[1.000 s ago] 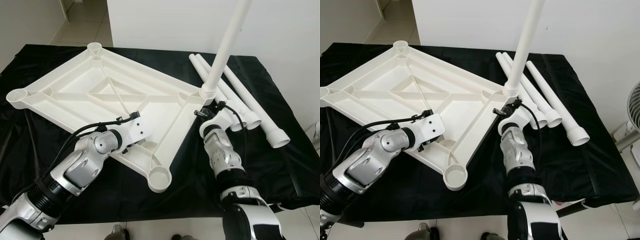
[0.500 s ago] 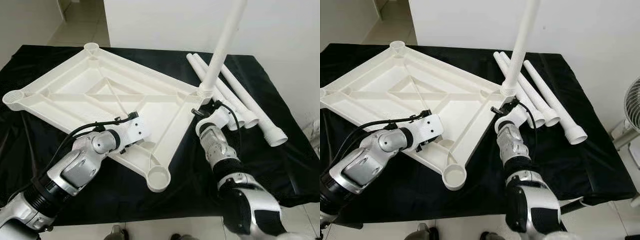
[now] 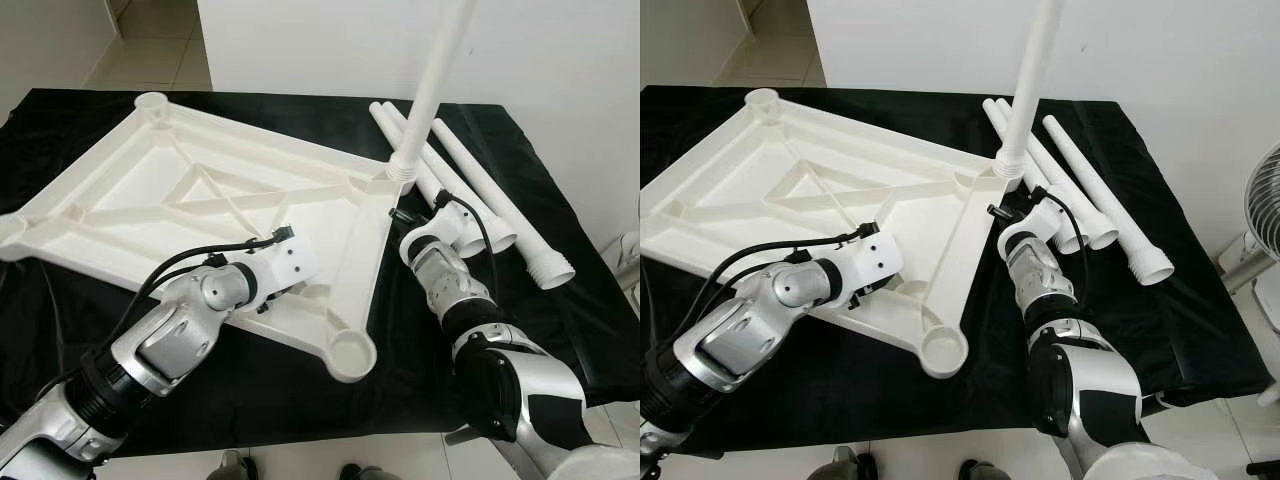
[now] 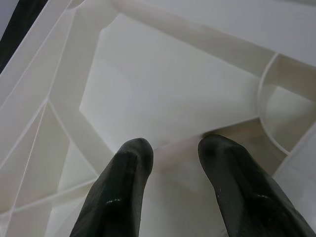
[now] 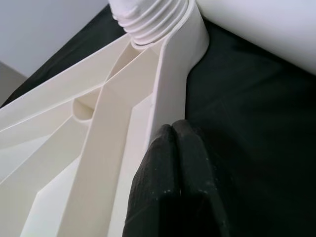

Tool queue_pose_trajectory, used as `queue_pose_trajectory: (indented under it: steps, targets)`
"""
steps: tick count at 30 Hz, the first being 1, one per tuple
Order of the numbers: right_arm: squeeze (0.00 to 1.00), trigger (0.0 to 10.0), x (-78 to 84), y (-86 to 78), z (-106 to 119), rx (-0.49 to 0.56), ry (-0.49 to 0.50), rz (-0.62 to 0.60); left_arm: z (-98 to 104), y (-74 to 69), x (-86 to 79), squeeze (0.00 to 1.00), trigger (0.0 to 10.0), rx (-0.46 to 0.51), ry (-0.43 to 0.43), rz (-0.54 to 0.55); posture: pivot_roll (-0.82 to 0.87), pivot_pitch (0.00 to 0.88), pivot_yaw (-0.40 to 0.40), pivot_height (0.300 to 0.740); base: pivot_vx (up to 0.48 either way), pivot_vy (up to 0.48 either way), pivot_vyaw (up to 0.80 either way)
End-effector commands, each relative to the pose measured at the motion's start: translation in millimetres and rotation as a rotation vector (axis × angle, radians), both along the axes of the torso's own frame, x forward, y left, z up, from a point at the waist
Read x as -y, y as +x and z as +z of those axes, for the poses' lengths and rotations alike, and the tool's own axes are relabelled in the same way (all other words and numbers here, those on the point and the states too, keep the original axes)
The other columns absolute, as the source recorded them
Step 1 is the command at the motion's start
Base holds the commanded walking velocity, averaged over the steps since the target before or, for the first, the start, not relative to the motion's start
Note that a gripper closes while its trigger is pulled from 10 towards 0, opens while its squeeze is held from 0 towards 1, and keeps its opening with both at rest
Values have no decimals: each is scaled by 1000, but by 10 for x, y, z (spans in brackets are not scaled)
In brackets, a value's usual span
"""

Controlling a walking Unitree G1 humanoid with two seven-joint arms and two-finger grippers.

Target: Building children table

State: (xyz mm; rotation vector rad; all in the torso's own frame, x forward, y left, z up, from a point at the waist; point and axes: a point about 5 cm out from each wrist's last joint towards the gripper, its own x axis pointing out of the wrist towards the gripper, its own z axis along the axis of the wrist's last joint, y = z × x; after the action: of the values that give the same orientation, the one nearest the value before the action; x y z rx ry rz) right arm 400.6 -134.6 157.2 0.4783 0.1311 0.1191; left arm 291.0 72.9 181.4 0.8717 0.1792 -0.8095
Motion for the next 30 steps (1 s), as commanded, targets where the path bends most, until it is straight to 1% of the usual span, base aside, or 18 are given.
queue_pose_trajectory:
  steps: [1, 3, 5, 8, 11, 13, 14, 15, 18, 19, 20, 21, 23, 26, 27, 28, 29, 30]
  targets:
    - [0, 10000, -504, -35, 27, 24, -8, 254, -92, -314, 415, 0, 10000, -182, -12, -323, 23, 154, -30, 740, 0, 0, 0]
    - [0, 10000, -526, -40, 29, 29, -4, 274, -84, -318, 424, 0, 10000, -182, -14, -328, 23, 154, -30, 740, 0, 0, 0]
    - [0, 10000, -601, -60, 15, 25, -8, 332, -50, -316, 444, 0, 10000, -175, -19, -334, 22, 153, -29, 740, 0, 0, 0]
    - [0, 10000, -634, -65, 13, 25, -18, 349, -30, -303, 444, 0, 10000, -167, -16, -333, 22, 153, -29, 740, 0, 0, 0]
    - [0, 10000, -611, -54, 26, 36, -38, 331, -30, -285, 429, 0, 10000, -166, -13, -318, 22, 153, -29, 740, 0, 0, 0]
    - [0, 10000, -588, -47, 33, 41, -40, 317, -34, -278, 422, 0, 10000, -163, -8, -315, 25, 149, -29, 740, 0, 0, 0]
    - [0, 10000, -540, -33, 64, 65, -28, 288, -35, -265, 410, 0, 10000, -160, -8, -304, 25, 149, -32, 740, 0, 0, 0]
    - [0, 10000, -540, -33, 64, 65, -28, 288, -35, -265, 410, 0, 10000, -160, -8, -304, 25, 149, -32, 740, 0, 0, 0]
    - [0, 10000, -390, -21, 135, 158, -40, 212, -33, -196, 350, 0, 10000, -145, -18, -251, 22, 147, -34, 740, 0, 0, 0]
    - [0, 10000, -390, -21, 135, 158, -40, 212, -33, -196, 350, 0, 10000, -145, -18, -251, 22, 147, -34, 740, 0, 0, 0]
    - [0, 10000, -250, -26, 233, 260, -29, 126, -14, -134, 315, 0, 10000, -121, -26, -215, 20, 144, -35, 740, 0, 0, 0]
    - [0, 10000, -196, -31, 276, 300, -26, 89, -3, -114, 307, 0, 10000, -113, -30, -206, 20, 144, -35, 740, 0, 0, 0]
    - [0, 10000, -137, -42, 343, 353, -27, 50, 10, -94, 304, 0, 10000, -106, -33, -199, 20, 139, -36, 740, 0, 0, 0]
    - [0, 10000, -123, -46, 366, 368, -29, 44, 13, -88, 304, 0, 10000, -106, -33, -199, 20, 139, -36, 740, 0, 0, 0]
    - [0, 10000, -97, -75, 463, 437, -27, 36, 24, -70, 299, 0, 10000, -101, -33, -195, 19, 137, -36, 740, 0, 0, 0]
    - [0, 10000, -97, -75, 463, 437, -27, 36, 24, -70, 299, 0, 10000, -101, -33, -195, 19, 137, -36, 740, 0, 0, 0]
    - [0, 10000, -66, -141, 615, 534, -1, 39, 43, -34, 283, 0, 10000, -91, -37, -183, 17, 133, -36, 740, 0, 0, 0]
    - [0, 10000, -57, -164, 658, 560, 2, 40, 49, -23, 277, 0, 10000, -88, -38, -180, 17, 133, -36, 740, 0, 0, 0]
